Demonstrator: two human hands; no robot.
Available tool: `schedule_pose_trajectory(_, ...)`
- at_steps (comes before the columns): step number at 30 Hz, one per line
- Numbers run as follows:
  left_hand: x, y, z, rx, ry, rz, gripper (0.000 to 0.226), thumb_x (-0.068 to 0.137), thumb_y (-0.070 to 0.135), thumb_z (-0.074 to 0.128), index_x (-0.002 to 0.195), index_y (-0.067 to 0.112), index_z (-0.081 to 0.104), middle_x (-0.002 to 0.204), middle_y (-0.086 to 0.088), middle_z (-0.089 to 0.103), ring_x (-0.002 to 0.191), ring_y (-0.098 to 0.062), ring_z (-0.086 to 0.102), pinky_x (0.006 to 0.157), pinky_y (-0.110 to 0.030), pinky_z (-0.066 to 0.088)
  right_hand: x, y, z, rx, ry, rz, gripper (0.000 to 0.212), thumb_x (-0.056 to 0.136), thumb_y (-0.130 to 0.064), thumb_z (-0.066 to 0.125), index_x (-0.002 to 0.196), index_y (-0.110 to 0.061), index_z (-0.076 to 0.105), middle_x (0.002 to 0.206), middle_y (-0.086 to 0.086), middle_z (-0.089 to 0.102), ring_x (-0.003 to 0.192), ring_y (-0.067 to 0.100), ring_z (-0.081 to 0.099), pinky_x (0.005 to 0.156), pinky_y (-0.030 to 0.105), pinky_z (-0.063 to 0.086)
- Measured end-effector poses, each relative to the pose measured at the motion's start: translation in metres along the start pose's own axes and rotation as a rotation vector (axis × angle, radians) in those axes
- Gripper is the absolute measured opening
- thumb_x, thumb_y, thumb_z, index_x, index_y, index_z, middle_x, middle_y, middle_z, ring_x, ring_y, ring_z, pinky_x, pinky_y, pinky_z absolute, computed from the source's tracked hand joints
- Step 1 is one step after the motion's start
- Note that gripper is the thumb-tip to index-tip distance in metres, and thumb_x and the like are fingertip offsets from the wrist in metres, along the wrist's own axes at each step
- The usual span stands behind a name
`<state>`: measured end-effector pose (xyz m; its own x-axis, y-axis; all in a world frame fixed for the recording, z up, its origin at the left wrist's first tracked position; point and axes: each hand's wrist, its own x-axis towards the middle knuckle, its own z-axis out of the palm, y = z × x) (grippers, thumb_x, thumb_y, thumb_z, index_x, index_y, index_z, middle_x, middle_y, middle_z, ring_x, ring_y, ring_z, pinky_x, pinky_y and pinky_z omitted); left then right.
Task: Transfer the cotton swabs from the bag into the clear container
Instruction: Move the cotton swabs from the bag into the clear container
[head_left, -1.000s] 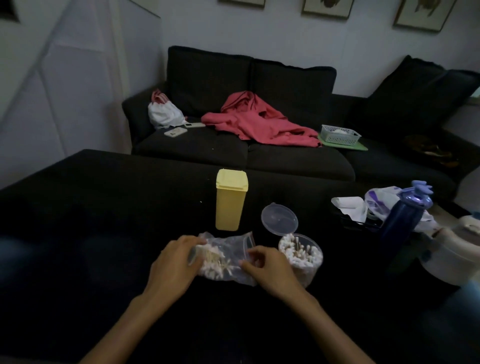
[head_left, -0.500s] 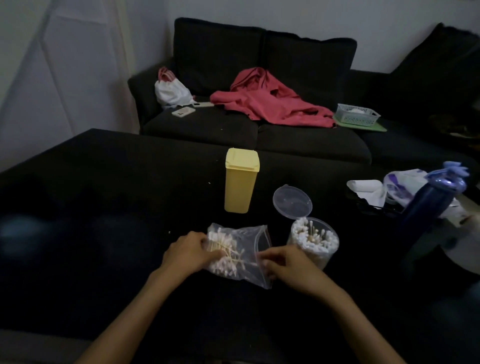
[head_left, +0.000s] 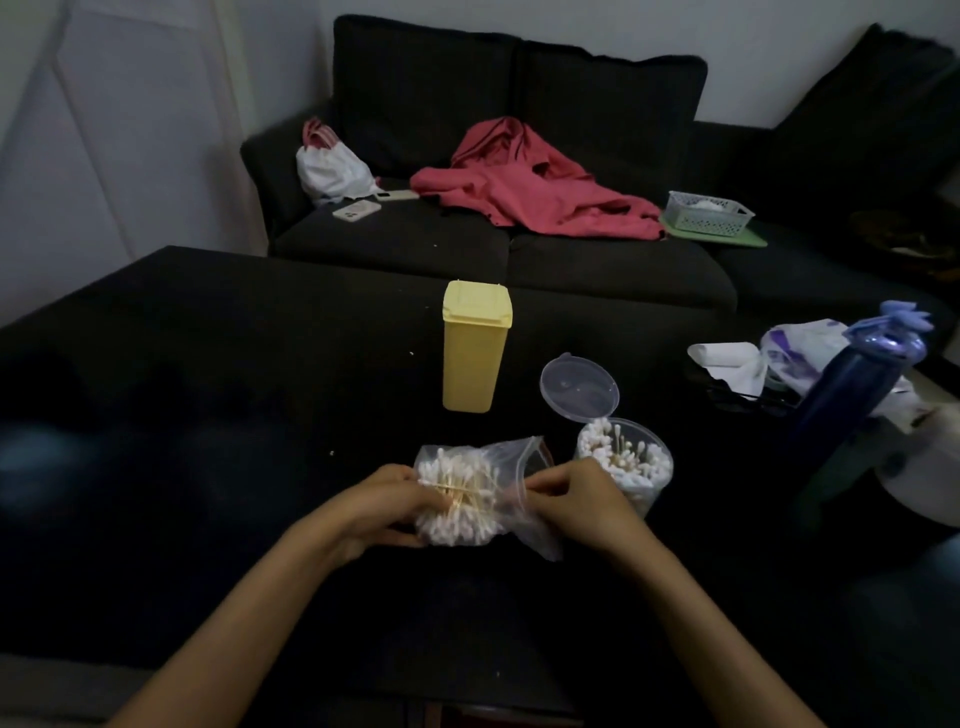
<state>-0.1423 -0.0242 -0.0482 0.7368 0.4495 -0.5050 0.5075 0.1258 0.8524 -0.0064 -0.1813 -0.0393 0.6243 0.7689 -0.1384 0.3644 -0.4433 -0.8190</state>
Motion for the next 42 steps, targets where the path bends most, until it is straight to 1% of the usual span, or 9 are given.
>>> schedule_pose_trajectory(6, -0.002, 0.004, 0.002, -0.163, -0.029, 0.003, 0.015, 0.089, 0.011, 0.061, 0.104, 0.010, 0.064, 0.101, -0.010, 0.072, 0.092, -0.017, 0.068, 0.072, -0.029, 0.056, -0.010, -0.007, -0.019, 0.043, -0.260, 0.154, 0.031, 0.078, -0.007, 0.073, 0.108, -0.014, 0.066, 0.084, -0.002, 0.070, 0.070, 0.003, 0.065, 0.058, 0.012, 0.050)
schedule_pose_trajectory(14, -0.005, 0.007, 0.004, -0.226, -0.026, 0.019, 0.024, 0.089, 0.013, 0.062, 0.112, 0.007, 0.062, 0.108, -0.012, 0.070, 0.099, -0.021, 0.067, 0.078, -0.032, 0.056, -0.012, -0.013, -0.018, 0.319, -0.008, 0.014, 0.017, 0.079, -0.004, 0.070, 0.088, -0.019, 0.072, 0.081, -0.002, 0.073, 0.069, 0.000, 0.068, 0.064, 0.010, 0.052)
schedule_pose_trajectory(20, -0.005, 0.009, 0.012, -0.314, -0.064, 0.009, 0.025, 0.089, 0.014, 0.061, 0.114, 0.008, 0.061, 0.109, -0.011, 0.070, 0.099, -0.021, 0.067, 0.080, -0.033, 0.056, -0.006, -0.016, -0.003, 0.580, 0.147, 0.067, 0.020, 0.083, 0.000, 0.066, 0.101, -0.009, 0.070, 0.088, 0.004, 0.074, 0.078, 0.010, 0.071, 0.066, 0.018, 0.057)
schedule_pose_trajectory(25, -0.002, 0.009, 0.010, -0.329, 0.000, 0.043, 0.026, 0.089, 0.010, 0.061, 0.115, 0.010, 0.061, 0.107, -0.009, 0.070, 0.099, -0.019, 0.066, 0.083, -0.034, 0.054, -0.010, -0.020, -0.008, 0.440, 0.378, -0.126, 0.021, 0.080, -0.006, 0.070, 0.098, -0.016, 0.071, 0.081, -0.004, 0.073, 0.074, 0.005, 0.070, 0.068, 0.015, 0.055)
schedule_pose_trajectory(29, -0.003, 0.010, 0.012, -0.284, -0.007, 0.063, 0.022, 0.088, 0.010, 0.061, 0.110, 0.013, 0.062, 0.106, -0.007, 0.070, 0.098, -0.016, 0.066, 0.082, -0.032, 0.054, -0.012, -0.015, -0.011, 0.268, 0.353, -0.145, 0.020, 0.080, -0.009, 0.071, 0.099, -0.014, 0.072, 0.080, -0.006, 0.072, 0.073, 0.004, 0.069, 0.072, 0.017, 0.056)
schedule_pose_trajectory(31, -0.004, 0.010, 0.015, -0.264, -0.061, 0.059, 0.022, 0.088, 0.011, 0.062, 0.109, 0.016, 0.062, 0.103, -0.004, 0.072, 0.096, -0.014, 0.068, 0.078, -0.030, 0.055, -0.011, -0.012, -0.008, 0.109, 0.363, -0.160, 0.011, 0.081, -0.013, 0.071, 0.083, -0.023, 0.075, 0.069, -0.009, 0.070, 0.067, 0.005, 0.068, 0.065, 0.018, 0.055)
schedule_pose_trajectory(34, -0.007, 0.010, 0.018, -0.284, -0.121, 0.067, 0.027, 0.087, 0.008, 0.062, 0.113, 0.017, 0.061, 0.102, -0.002, 0.073, 0.093, -0.012, 0.070, 0.073, -0.027, 0.056, -0.005, -0.006, -0.003, -0.121, 0.464, -0.217, 0.027, 0.082, -0.021, 0.071, 0.056, -0.027, 0.068, 0.050, -0.004, 0.062, 0.051, 0.012, 0.059, 0.052, 0.029, 0.048)
schedule_pose_trajectory(39, -0.009, 0.009, 0.022, -0.255, -0.103, 0.076, 0.035, 0.084, 0.001, 0.062, 0.117, 0.014, 0.059, 0.108, -0.006, 0.071, 0.098, -0.015, 0.068, 0.071, -0.025, 0.057, -0.003, -0.004, 0.000, -0.331, 0.352, -0.108, 0.046, 0.085, -0.036, 0.066, 0.050, -0.007, 0.062, 0.046, 0.006, 0.056, 0.044, 0.014, 0.048, 0.048, 0.030, 0.041)
schedule_pose_trajectory(42, -0.009, 0.007, 0.024, -0.227, -0.111, 0.086, 0.036, 0.084, 0.010, 0.067, 0.117, 0.020, 0.059, 0.106, -0.001, 0.072, 0.097, -0.012, 0.069, 0.072, -0.025, 0.055, -0.002, -0.004, -0.001, -0.237, 0.256, -0.085, 0.035, 0.085, -0.028, 0.067, 0.060, -0.004, 0.069, 0.055, 0.009, 0.065, 0.055, 0.021, 0.063, 0.058, 0.036, 0.053)
